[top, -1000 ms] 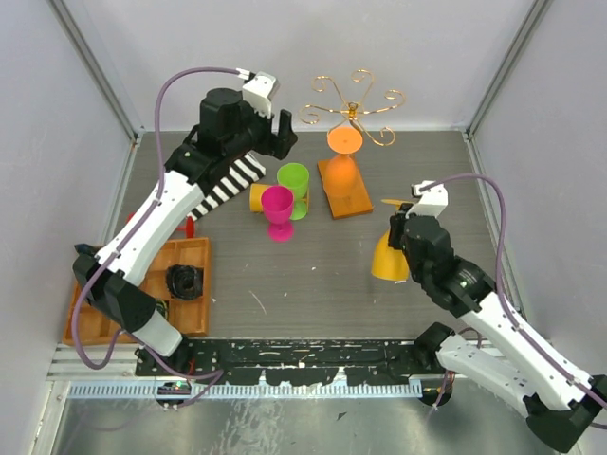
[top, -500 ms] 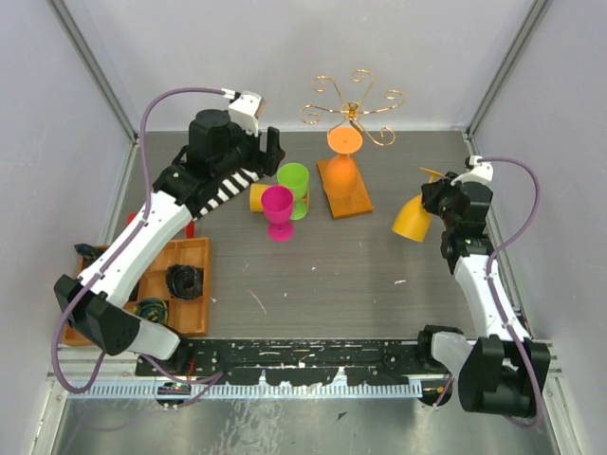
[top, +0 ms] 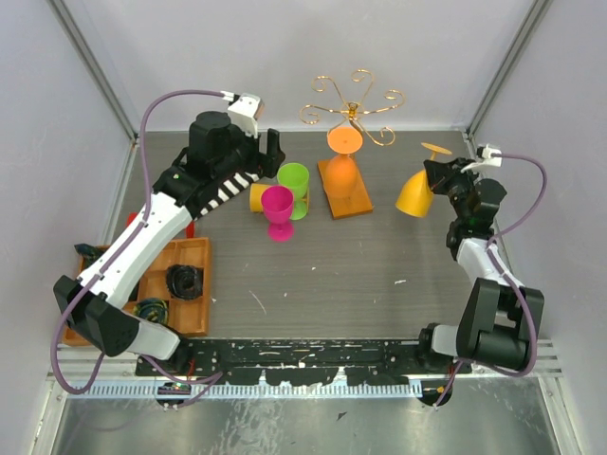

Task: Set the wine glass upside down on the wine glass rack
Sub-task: Adjust the wine rack at the center of the board, then turn the wine glass upside down at the wine rack.

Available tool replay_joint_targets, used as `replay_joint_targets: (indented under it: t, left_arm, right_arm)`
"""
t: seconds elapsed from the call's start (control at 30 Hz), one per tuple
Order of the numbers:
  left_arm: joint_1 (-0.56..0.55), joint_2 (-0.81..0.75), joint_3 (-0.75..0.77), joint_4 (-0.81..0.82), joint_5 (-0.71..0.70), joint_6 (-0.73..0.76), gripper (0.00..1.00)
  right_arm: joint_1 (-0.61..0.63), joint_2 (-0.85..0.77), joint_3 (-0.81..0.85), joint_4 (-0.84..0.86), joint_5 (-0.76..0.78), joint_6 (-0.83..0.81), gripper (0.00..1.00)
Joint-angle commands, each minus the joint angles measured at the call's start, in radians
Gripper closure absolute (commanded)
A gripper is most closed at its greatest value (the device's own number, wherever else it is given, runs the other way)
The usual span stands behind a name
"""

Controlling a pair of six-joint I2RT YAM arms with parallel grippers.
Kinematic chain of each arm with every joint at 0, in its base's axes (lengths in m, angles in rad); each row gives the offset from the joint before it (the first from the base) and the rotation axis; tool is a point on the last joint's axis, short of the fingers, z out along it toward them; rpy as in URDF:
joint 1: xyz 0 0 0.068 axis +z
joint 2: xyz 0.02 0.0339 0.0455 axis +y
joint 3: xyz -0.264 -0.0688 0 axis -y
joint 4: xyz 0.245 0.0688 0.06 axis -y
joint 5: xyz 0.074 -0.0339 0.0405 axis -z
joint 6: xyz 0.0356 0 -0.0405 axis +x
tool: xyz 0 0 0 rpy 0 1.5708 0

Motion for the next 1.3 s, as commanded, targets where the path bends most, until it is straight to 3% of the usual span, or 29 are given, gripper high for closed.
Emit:
replay_joint_targets:
  t: [0.0,0.33,0.6,0.8,0.93,1.07,1.27]
  left_arm:
    - [0.005,-0.024,-0.004,0.016,-0.005,-0.002,0.09]
    - [0.005,-0.029,-0.019,0.014,-0.02,0.018,0.09]
    - [0.005,-0.041,-0.025,0.067,-0.026,-0.017,0.09]
    - [0.007,0.041,0.098,0.101,-0.008,-0.149,0.12]
    - [0.007,0.11,0.183,0.115,-0.074,-0.238,0.15]
    - [0.007,0.195,0.283,0.095,-0.119,-0.274,0.23]
    - [0.008,0.314,0.417,0.045,-0.097,-0.281,0.24]
  right_arm:
    - [-0.008,0.07,0.029,0.33,-0.177,-0.056,0.99]
    - [-0.029,0.265,0.148,0.62,-0.444,0.026,0.99]
    - [-0.034,0.365,0.238,0.756,-0.501,0.138,0.99]
    - [-0.033,0.383,0.265,0.753,-0.507,0.147,0.99]
    - [-0.034,0.379,0.249,0.748,-0.492,0.144,0.99]
    - [-0.033,0.388,0.245,0.779,-0.488,0.171,0.99]
    - [-0.032,0.397,0.254,0.792,-0.491,0.163,0.99]
